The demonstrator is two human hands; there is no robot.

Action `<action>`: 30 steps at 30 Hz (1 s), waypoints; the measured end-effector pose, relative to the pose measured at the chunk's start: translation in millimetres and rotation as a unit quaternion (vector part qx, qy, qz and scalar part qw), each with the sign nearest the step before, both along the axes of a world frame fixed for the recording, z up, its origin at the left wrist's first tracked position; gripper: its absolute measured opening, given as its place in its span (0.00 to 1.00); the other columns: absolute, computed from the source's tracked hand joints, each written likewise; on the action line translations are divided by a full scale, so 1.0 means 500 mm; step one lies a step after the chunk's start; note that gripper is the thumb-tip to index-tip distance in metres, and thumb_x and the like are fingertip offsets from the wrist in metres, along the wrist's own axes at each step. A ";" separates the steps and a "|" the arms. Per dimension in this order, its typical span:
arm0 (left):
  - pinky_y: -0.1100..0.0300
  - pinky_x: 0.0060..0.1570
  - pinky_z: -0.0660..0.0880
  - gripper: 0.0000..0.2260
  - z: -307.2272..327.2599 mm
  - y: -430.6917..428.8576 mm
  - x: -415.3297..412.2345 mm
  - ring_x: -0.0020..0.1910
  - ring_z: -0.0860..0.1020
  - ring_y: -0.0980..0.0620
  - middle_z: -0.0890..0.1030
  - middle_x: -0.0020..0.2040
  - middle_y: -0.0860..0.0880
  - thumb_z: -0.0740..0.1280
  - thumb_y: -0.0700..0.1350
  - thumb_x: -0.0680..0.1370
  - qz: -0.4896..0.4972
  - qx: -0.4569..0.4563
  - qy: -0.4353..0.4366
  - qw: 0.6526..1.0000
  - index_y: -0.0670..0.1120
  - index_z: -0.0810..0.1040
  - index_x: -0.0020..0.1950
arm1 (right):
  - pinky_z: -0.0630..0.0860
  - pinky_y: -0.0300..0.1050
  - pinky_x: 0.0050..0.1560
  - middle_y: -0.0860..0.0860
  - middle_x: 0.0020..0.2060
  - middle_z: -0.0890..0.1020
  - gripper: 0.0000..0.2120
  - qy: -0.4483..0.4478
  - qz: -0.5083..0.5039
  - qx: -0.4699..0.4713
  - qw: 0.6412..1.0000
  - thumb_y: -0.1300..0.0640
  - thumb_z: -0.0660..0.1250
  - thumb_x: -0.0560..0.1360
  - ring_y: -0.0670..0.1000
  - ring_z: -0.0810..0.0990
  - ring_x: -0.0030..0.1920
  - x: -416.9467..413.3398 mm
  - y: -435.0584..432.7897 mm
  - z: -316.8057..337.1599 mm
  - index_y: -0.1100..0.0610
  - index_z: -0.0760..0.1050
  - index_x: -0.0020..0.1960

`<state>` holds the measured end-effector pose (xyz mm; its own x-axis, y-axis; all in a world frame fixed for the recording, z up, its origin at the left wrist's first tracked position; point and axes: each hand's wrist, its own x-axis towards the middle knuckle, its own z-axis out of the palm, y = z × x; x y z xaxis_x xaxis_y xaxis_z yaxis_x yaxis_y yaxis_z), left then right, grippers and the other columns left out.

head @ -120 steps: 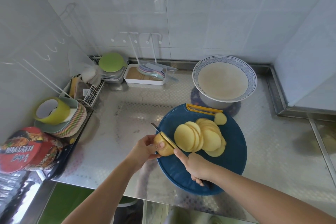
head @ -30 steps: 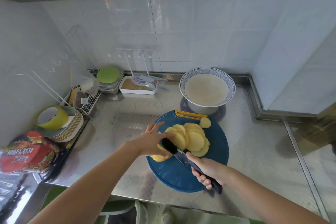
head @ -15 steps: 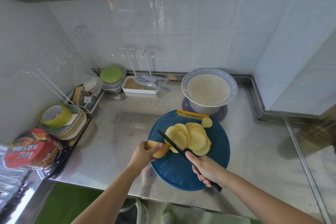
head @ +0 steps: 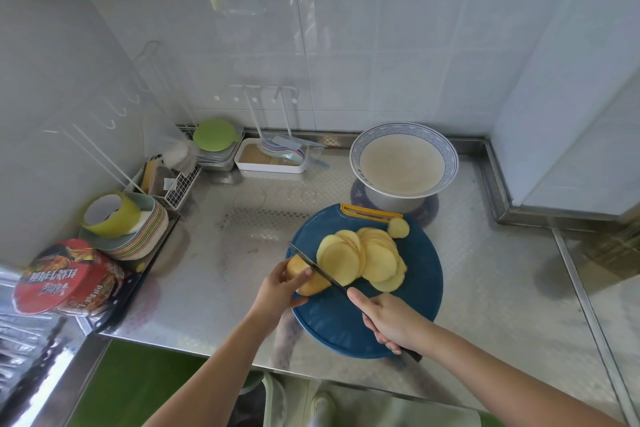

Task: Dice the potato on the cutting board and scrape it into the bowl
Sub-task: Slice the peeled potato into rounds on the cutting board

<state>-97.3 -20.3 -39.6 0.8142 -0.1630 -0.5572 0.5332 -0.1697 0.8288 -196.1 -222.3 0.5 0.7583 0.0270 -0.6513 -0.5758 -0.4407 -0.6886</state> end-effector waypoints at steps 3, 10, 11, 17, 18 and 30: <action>0.50 0.46 0.81 0.31 -0.005 0.004 -0.001 0.54 0.80 0.44 0.77 0.59 0.42 0.75 0.53 0.64 0.011 -0.009 -0.009 1.000 0.44 0.73 0.65 | 0.61 0.40 0.23 0.45 0.18 0.62 0.30 -0.019 0.002 0.001 1.000 0.29 0.53 0.77 0.47 0.60 0.19 0.001 0.004 0.012 0.54 0.60 0.32; 0.51 0.45 0.82 0.29 -0.018 0.001 0.000 0.52 0.81 0.44 0.79 0.56 0.38 0.74 0.52 0.64 0.011 -0.010 -0.013 1.000 0.37 0.73 0.59 | 0.63 0.44 0.33 0.46 0.24 0.63 0.30 -0.086 0.046 -0.057 0.994 0.30 0.53 0.77 0.44 0.62 0.23 -0.004 0.006 0.015 0.55 0.59 0.32; 0.51 0.45 0.82 0.28 -0.019 0.001 0.002 0.52 0.81 0.44 0.79 0.56 0.37 0.74 0.51 0.65 0.012 -0.012 -0.012 1.000 0.37 0.73 0.59 | 0.64 0.45 0.35 0.47 0.24 0.64 0.30 -0.088 0.050 -0.063 0.993 0.30 0.53 0.77 0.44 0.63 0.24 -0.006 0.006 0.011 0.55 0.60 0.32; 0.52 0.44 0.82 0.29 -0.024 0.004 0.005 0.54 0.80 0.43 0.76 0.58 0.37 0.74 0.49 0.67 0.019 -0.005 -0.008 1.000 0.36 0.70 0.61 | 0.65 0.45 0.35 0.48 0.26 0.65 0.30 -0.090 0.059 -0.085 0.991 0.31 0.51 0.78 0.45 0.64 0.26 -0.015 0.010 0.009 0.56 0.60 0.32; 0.52 0.44 0.82 0.27 -0.025 0.005 0.006 0.54 0.80 0.42 0.76 0.59 0.37 0.74 0.48 0.68 0.021 -0.008 -0.004 1.000 0.36 0.70 0.61 | 0.64 0.44 0.35 0.48 0.26 0.65 0.30 -0.092 0.062 -0.088 0.990 0.31 0.51 0.78 0.45 0.64 0.27 -0.016 0.012 0.010 0.56 0.59 0.31; 0.54 0.41 0.82 0.22 -0.012 0.008 0.007 0.51 0.80 0.44 0.77 0.57 0.37 0.73 0.43 0.71 0.034 -0.036 0.024 0.999 0.37 0.70 0.59 | 0.64 0.43 0.34 0.47 0.26 0.67 0.30 -0.069 0.090 -0.115 0.987 0.33 0.50 0.79 0.45 0.67 0.28 -0.007 0.026 0.041 0.55 0.61 0.31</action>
